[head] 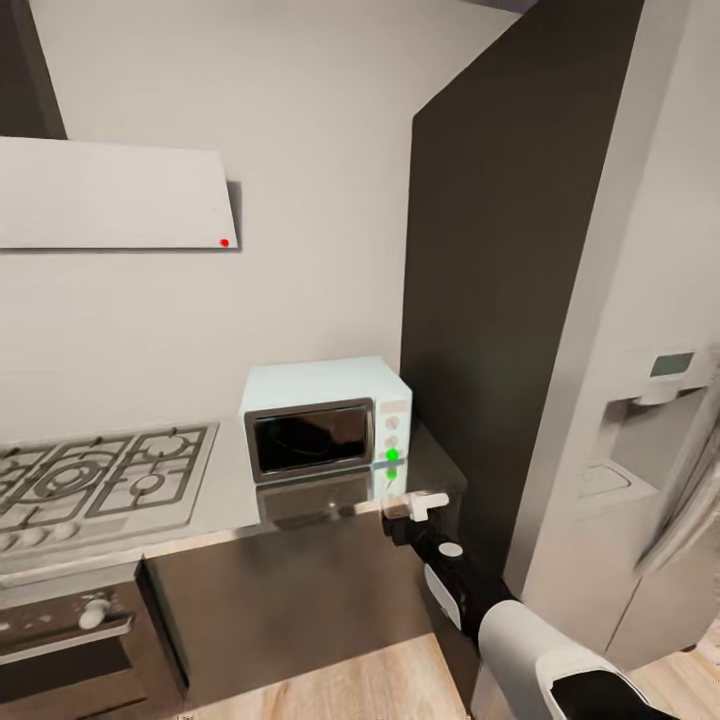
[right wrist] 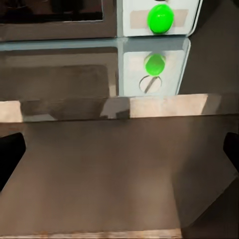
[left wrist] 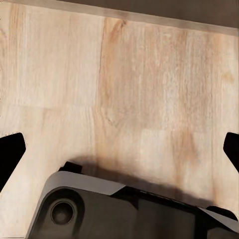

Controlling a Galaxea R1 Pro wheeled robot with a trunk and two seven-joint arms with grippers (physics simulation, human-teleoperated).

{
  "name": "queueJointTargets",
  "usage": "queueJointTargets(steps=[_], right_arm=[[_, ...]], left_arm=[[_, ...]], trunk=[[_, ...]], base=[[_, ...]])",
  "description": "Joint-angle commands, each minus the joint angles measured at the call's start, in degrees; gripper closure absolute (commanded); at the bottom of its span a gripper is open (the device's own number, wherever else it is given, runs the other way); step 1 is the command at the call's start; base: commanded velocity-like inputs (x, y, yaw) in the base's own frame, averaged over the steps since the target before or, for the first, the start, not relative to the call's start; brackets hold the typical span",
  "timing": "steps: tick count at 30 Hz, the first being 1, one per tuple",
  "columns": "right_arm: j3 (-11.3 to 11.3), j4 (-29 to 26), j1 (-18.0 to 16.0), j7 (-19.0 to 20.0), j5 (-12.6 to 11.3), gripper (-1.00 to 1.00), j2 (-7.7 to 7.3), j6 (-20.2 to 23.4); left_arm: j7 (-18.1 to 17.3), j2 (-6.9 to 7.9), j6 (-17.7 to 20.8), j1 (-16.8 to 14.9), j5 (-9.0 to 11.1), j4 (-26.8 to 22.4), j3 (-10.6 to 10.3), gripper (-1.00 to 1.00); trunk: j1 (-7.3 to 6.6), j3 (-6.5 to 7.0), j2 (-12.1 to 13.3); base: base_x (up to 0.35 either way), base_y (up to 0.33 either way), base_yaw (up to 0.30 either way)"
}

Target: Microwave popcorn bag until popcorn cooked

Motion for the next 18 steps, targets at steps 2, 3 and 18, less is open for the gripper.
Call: queueJointTargets(steps=[2,3,18], right_arm=[[0.0,0.1,1.0,0.1,0.3,-1.0,0.07,-0.2],[0.0,0.1,1.4,0.0,0.3,-1.0,0.08,-0.2],[0.1,1.0,11.6,-0.4,0.4,-1.0,-1.1,-0.1]], left_arm=[[-0.4,-0.04,-0.1,-0.1,0.1,0.0,0.4,-1.0],[-0.4,-0.04,-0.1,-0.1,0.1,0.0,0.4,-1.0],[-0.4,-0.04,-0.1,0.1,0.1,0.0,0.4,-1.0]], trunk=[[-0.02,-0.03,0.0],[-0.02,-0.03,0.0],[-0.02,-0.03,0.0]], base=[[-0.342,0.0,0.0],[-0.342,0.0,0.0],[-0.34,0.0,0.0]])
